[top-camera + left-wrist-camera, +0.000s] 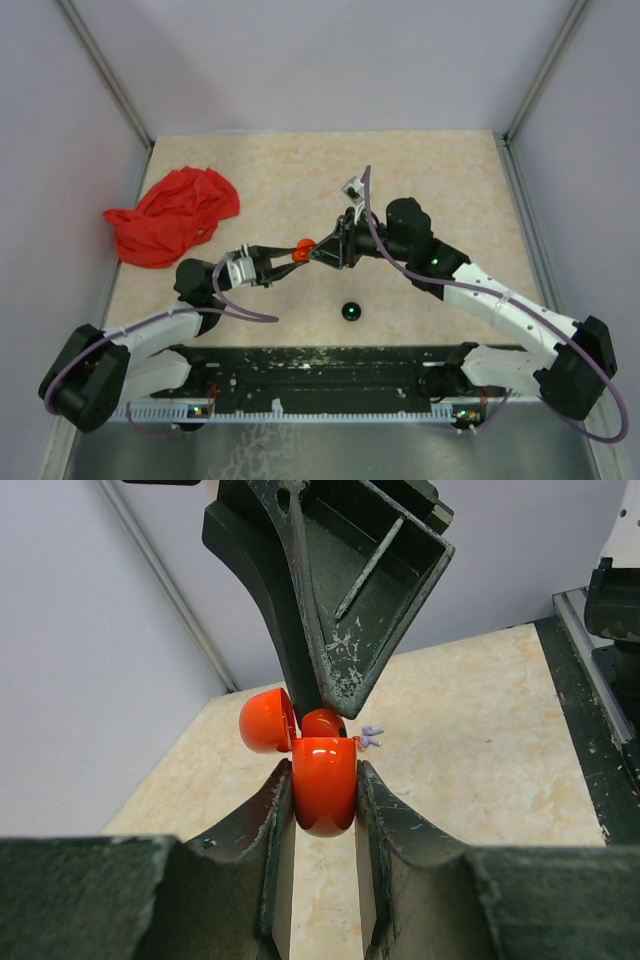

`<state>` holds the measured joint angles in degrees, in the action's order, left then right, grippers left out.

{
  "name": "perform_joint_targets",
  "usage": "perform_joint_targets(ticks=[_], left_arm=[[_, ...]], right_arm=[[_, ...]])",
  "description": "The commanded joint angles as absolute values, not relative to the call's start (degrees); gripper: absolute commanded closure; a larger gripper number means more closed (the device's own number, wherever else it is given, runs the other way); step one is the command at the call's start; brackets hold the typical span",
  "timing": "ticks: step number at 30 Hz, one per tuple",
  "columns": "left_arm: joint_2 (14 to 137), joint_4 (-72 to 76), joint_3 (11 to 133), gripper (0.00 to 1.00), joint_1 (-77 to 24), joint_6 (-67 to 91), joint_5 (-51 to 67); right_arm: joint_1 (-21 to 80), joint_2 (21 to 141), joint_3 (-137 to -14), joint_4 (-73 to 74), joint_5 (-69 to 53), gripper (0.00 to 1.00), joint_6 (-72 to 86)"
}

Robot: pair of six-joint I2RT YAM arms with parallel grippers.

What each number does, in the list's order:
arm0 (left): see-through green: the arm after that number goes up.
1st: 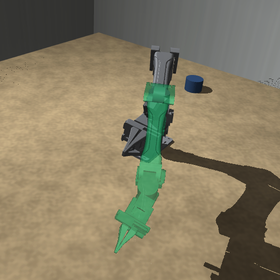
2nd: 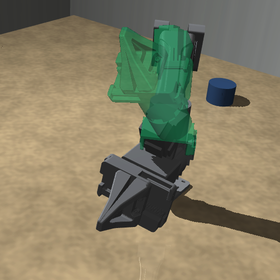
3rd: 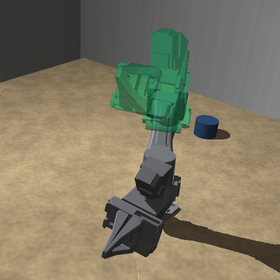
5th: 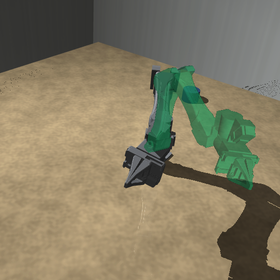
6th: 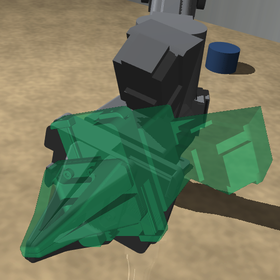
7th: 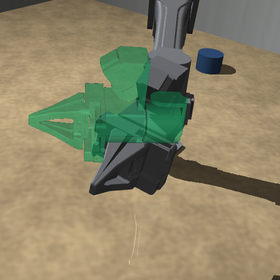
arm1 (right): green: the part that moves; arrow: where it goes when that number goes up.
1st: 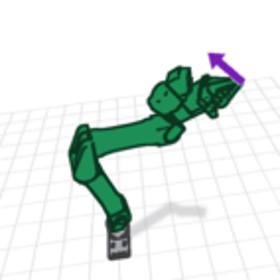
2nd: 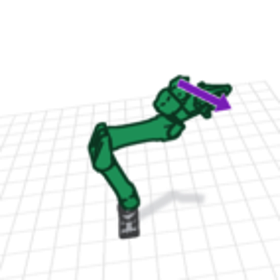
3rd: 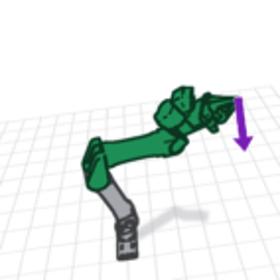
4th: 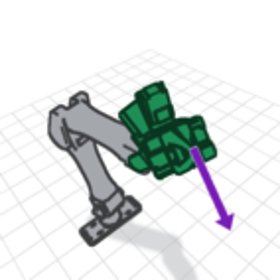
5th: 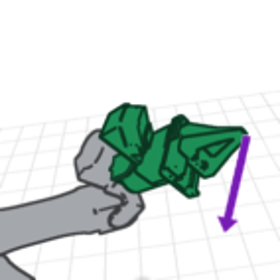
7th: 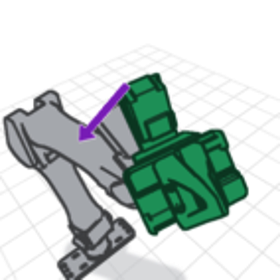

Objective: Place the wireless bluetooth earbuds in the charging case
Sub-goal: Place the earbud in the charging case.

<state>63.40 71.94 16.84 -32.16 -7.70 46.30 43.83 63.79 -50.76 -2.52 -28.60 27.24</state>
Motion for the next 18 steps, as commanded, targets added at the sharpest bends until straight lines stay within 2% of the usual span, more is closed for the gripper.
perform_joint_targets(ticks=[1,8,12,18], left_arm=[[62.76,71.98,17.71,0.99,-32.91,-8.45,46.75],[61.93,70.67,17.58,0.99,-33.05,-9.45,46.05],[61.88,70.71,17.62,0.99,-33.11,-9.45,46.33],[61.13,71.28,17.1,0.99,-33.07,-9.53,45.94]], right_arm=[[44.03,64.25,-53.69,-4.91,-29.43,0.71,28.19],[44.06,64.55,-54.48,-2.85,-30.26,0.72,27.89],[44.03,64.63,-55.03,-1.36,-29.36,0.77,27.72],[43.95,61.76,-55.76,3.15,-23.11,0.66,25.74]])
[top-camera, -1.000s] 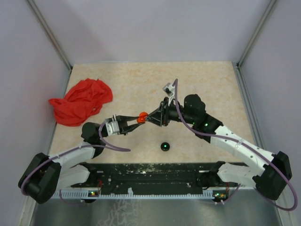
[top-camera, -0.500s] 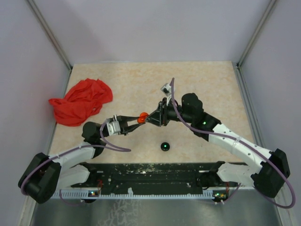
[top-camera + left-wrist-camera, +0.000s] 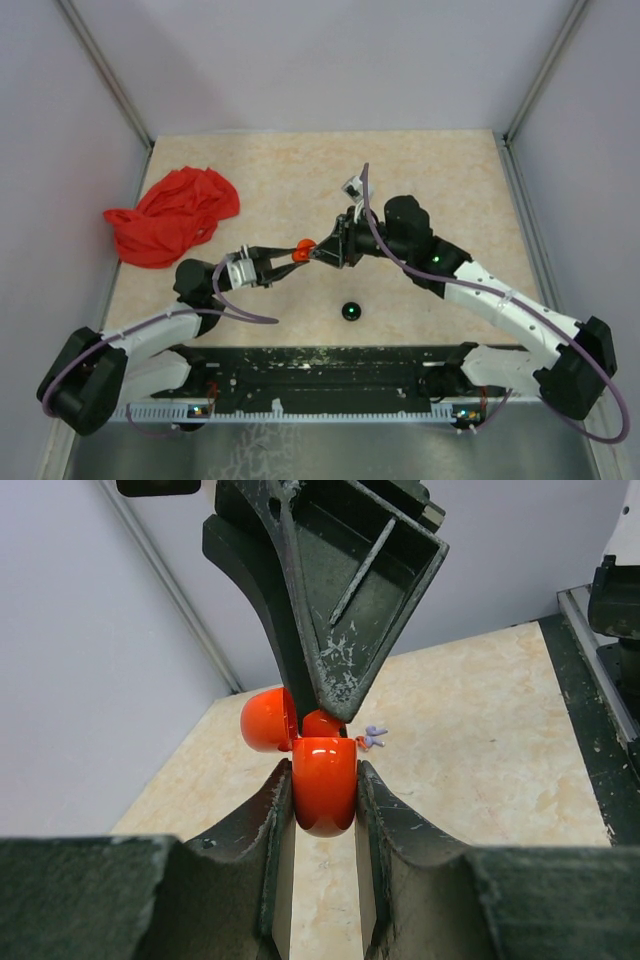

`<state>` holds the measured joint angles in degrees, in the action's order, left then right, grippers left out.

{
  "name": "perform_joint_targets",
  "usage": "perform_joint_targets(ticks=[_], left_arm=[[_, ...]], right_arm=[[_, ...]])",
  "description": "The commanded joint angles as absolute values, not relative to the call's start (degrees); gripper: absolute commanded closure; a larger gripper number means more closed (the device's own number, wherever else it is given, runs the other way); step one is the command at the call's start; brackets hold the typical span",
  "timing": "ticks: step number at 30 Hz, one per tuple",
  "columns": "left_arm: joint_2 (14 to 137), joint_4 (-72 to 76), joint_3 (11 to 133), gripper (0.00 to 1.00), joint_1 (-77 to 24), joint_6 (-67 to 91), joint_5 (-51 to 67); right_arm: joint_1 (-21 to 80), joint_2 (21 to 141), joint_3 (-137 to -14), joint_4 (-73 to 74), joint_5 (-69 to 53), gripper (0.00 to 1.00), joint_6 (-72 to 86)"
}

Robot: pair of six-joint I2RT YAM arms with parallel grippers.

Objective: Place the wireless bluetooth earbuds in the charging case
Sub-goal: Place the earbud in the charging case.

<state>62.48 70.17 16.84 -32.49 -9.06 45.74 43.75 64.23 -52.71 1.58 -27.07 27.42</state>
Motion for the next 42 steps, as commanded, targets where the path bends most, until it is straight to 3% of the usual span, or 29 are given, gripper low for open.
perform_joint_targets(ticks=[1,12,28,42], left_arm=[[61.17,71.28,17.13,0.99,-33.05,-9.54,46.04],[61.36,71.37,17.31,0.99,-33.13,-9.16,47.3],[61.4,69.59,17.57,0.99,-33.58,-11.2,46.18],[59.04,53.08,20.12,0.99,-38.44,-24.18,38.18]], right_arm=[[43.95,61.21,-55.73,3.32,-22.89,0.65,25.32],[43.95,59.27,-54.49,0.81,-27.38,0.64,20.41],[44.03,64.36,-56.2,-0.29,-30.06,0.7,28.92],[46.87,67.86,-59.88,3.38,-28.5,0.72,29.41]])
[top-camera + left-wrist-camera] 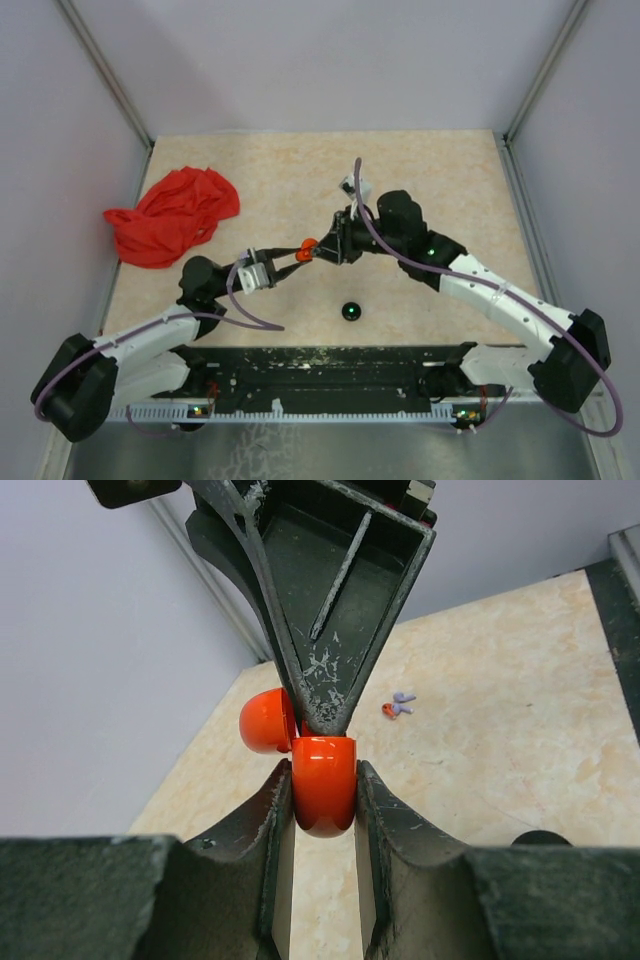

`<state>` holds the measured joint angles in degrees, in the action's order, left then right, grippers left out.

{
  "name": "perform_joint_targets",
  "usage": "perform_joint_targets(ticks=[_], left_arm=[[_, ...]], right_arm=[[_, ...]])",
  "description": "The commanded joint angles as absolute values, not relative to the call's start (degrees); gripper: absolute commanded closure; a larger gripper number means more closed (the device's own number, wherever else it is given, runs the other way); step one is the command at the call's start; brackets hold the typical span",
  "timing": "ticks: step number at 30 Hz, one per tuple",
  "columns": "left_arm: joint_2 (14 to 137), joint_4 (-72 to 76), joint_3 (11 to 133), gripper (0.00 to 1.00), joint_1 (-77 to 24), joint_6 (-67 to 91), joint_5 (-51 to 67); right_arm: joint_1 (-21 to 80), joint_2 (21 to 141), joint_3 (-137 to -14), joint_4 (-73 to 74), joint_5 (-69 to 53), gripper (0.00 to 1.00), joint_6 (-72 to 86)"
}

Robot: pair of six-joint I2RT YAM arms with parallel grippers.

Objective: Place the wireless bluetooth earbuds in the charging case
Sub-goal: Place the earbud in the charging case.

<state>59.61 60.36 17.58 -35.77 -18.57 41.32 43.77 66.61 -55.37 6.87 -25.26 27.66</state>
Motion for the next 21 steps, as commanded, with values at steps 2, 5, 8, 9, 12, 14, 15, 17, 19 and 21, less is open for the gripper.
perform_joint_targets(ticks=[2,5,8,9,12,14,15,17,19,21], left_arm=[[58.69,52.02,20.13,0.99,-39.14,-25.66,35.77],[58.41,50.54,20.3,0.99,-39.67,-27.09,32.32],[58.3,50.36,20.23,0.99,-39.73,-27.48,30.7],[58.22,50.36,20.21,0.99,-39.73,-27.48,30.61],[58.05,51.29,19.83,0.99,-39.73,-26.94,31.26],[57.7,52.59,19.28,0.99,-39.73,-26.11,32.11],[57.47,53.1,19.03,0.99,-39.73,-25.84,32.5],[57.23,53.36,18.82,0.99,-39.72,-25.41,33.06],[57.38,53.33,18.87,0.99,-39.73,-25.12,33.3],[57.61,53.15,19.02,0.99,-39.73,-25.05,33.49]], right_arm=[[47.31,68.23,-60.21,3.81,-28.47,0.73,29.43],[47.57,68.14,-60.3,4.34,-28.12,0.77,29.44],[47.58,67.2,-60.35,5.11,-27.15,0.85,28.64],[47.57,66.76,-60.38,5.44,-26.79,0.86,28.2],[47.08,65.5,-60.4,6.14,-26.03,0.91,27.06],[45.99,64.66,-60.23,6.85,-25.95,0.96,26.41],[45.3,64.19,-59.99,7.14,-26.06,1.0,25.97],[43.99,63.04,-59.78,8.03,-26.04,1.0,24.77],[43.06,61.9,-59.86,8.85,-26.23,1.0,23.37],[42.41,61.12,-59.92,9.57,-26.28,1.0,22.47]])
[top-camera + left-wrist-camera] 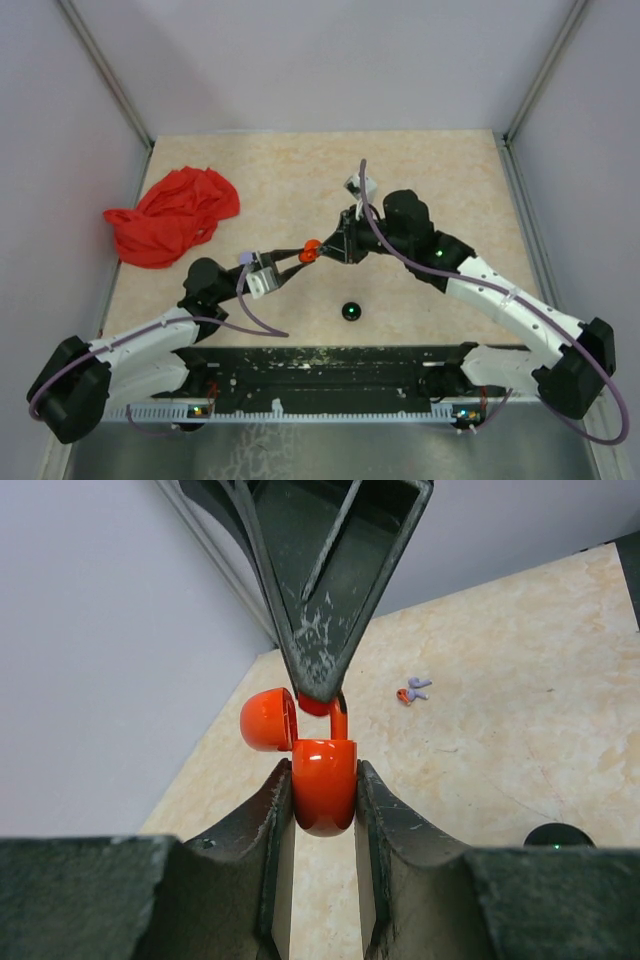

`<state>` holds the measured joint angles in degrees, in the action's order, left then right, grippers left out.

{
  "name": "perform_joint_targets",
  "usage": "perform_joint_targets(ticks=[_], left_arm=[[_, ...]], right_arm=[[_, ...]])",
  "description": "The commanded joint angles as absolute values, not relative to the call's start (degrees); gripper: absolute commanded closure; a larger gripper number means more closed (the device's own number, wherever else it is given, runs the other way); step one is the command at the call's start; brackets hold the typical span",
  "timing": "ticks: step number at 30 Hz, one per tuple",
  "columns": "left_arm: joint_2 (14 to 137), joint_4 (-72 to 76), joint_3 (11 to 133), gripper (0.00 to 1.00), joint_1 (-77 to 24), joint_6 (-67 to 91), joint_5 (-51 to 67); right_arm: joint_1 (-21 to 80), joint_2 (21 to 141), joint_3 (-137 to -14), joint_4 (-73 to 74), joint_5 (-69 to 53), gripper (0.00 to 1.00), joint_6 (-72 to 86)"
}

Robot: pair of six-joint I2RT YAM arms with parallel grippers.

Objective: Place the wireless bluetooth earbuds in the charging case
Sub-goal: Place the earbud in the charging case.

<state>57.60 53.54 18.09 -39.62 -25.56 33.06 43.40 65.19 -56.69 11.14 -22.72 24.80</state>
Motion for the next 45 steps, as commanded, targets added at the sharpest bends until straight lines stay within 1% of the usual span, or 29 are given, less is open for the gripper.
perform_joint_targets(ticks=[1,6,12,18,21,25,35,45], left_arm=[[57.72,52.94,19.11,0.99,-39.73,-25.04,33.42],[57.66,49.94,20.36,0.99,-39.73,-24.3,32.74],[57.73,44.31,23.34,0.99,-39.37,-22.24,36.96],[59.76,41.74,26.33,0.99,-36.83,-17.38,49.26],[61.08,41.04,27.76,0.99,-35.97,-15.57,53.36],[62.08,41.62,28.13,0.99,-35.3,-13.92,54.82],[63.22,46.87,28.0,0.99,-34.48,-8.74,58.26],[65.04,51.89,28.06,0.99,-32.91,-2.76,60.64]], right_arm=[[42.09,60.95,-60.05,10.23,-26.38,1.0,22.01],[41.15,59.85,-60.06,12.36,-26.66,1.0,18.65],[41.14,57.33,-59.33,11.69,-28.61,1.0,11.1],[41.15,57.13,-59.02,12.27,-30.5,1.0,2.88],[41.36,56.51,-58.65,12.09,-31.37,1.0,0.03],[42.01,55.69,-58.59,13.08,-32.63,1.0,-3.3],[47.59,55.61,-56.93,14.25,-28.51,1.0,-10.63],[48.55,55.67,-56.37,14.92,-27.04,1.0,-12.35]])
